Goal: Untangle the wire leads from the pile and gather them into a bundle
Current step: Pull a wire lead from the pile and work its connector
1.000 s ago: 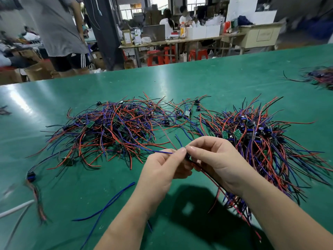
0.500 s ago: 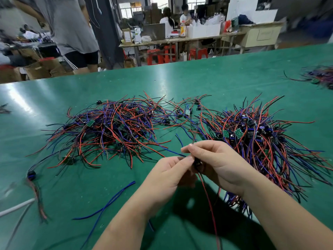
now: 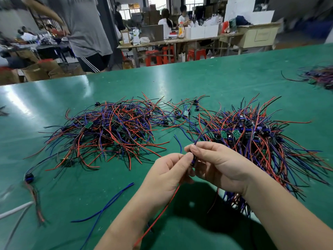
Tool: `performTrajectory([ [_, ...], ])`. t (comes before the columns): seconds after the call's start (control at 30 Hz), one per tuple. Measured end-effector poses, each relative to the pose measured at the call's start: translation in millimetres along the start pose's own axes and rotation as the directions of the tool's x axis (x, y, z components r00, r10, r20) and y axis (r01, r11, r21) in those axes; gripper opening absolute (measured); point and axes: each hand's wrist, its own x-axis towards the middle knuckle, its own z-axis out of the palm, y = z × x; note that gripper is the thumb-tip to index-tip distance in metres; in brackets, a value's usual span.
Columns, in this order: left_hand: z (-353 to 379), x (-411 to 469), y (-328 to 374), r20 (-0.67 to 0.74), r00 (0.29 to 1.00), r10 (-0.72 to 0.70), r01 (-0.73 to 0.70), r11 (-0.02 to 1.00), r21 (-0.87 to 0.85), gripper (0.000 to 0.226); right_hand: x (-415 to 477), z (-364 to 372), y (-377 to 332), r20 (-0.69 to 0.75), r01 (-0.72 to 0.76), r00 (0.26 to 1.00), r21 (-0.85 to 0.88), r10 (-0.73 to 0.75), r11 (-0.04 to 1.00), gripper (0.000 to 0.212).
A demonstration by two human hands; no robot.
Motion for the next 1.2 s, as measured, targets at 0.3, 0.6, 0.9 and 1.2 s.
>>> performTrajectory([
  [0.3, 3.8, -10.1, -4.0, 0.103, 0.995, -0.019, -0.002, 0.980, 0.200, 0.026, -4.1, -1.9, -22.7, -0.356, 0.309, 0.895, 0.057, -0.270, 0.949, 0.017],
  [0.6, 21.0, -15.9, -3.7, 0.285, 0.952, -0.116, 0.019, 0.947, 0.320, 0.029, -6.9, -12.9, -31.3, -0.545, 0.478, 0.752, 0.062, -0.371, 0.876, 0.011],
  [0.9, 12.0, -14.3, -2.0, 0.228, 0.965, -0.127, 0.029, 0.920, 0.392, 0.033, -10.8, -21.2, -44.3, -0.642, 0.664, 0.644, 0.201, -0.415, 0.720, 0.025],
  [1.2, -7.5, 1.1, 2.3, -0.205, 0.978, -0.033, 0.052, 0.995, 0.090, 0.039, -10.9, 6.6, -6.5, 0.131, 0.434, 0.880, -0.611, -0.457, 0.662, 0.020],
])
